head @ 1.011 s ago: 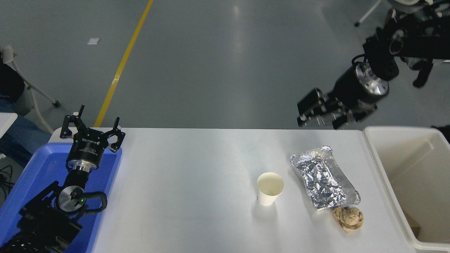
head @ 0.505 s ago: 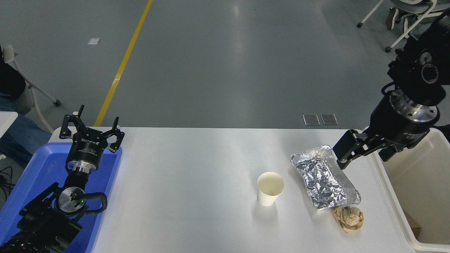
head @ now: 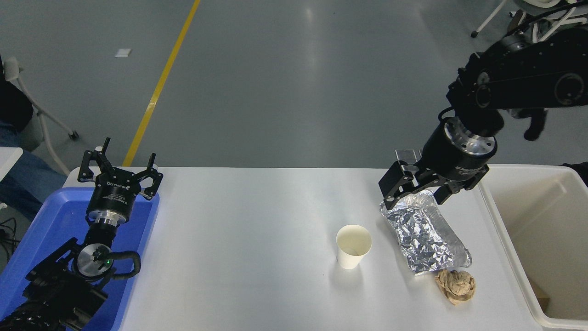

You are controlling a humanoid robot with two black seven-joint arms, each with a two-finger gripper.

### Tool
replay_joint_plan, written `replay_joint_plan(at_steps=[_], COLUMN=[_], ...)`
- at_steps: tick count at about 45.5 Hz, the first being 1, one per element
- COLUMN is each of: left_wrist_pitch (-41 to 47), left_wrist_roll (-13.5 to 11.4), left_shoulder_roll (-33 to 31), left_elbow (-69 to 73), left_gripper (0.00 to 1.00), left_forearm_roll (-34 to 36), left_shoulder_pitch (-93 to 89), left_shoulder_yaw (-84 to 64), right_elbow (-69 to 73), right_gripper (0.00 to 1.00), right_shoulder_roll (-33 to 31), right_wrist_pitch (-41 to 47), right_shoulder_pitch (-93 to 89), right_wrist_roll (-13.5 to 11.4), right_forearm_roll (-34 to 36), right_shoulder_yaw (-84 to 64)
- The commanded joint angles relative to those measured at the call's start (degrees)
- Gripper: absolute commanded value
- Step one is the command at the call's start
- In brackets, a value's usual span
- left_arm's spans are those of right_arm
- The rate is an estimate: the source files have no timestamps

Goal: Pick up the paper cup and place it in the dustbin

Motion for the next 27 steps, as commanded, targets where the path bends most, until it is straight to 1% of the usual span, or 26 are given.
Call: replay_joint_plan(at_steps=[1, 6, 12, 19, 27], left_wrist_pitch=[0.03, 0.03, 0.03, -0.05, -0.05], left_wrist_roll=[0.00, 0.00, 0.00, 0.00, 0.00], left_shoulder_roll=[-0.01, -0.01, -0.01, -0.01, 0.08], left_elbow=[0.02, -0.06, 0.02, 0.02, -0.06], left_gripper=[1.00, 1.00, 1.00, 1.00, 1.00], left_forearm_roll=[0.00, 0.00, 0.00, 0.00, 0.00], left_shoulder_pitch=[0.06, -0.02, 0.07, 0.07, 0.07], left_shoulder_yaw=[0.01, 0.01, 0.01, 0.01, 0.01], right_elbow=[-9.24, -12.31, -16.80, -20.49, -22.34], right_gripper=[1.00, 1.00, 1.00, 1.00, 1.00], right_shoulder_roll=[3.13, 3.31, 5.15, 5.42, 5.42], right_wrist_pitch=[-3.97, -6.61, -9.68, -12.41, -15.40], right_shoulder_pitch=[-13.18, -17.66, -24.70, -31.38, -36.21], right_wrist_roll=[-0.10, -0.18, -0.18, -0.10, -0.10], right_forearm_roll=[0.71, -0.26, -1.31, -5.88, -9.49], right_shoulder_yaw=[4.93, 6.52, 8.89, 10.73, 11.70])
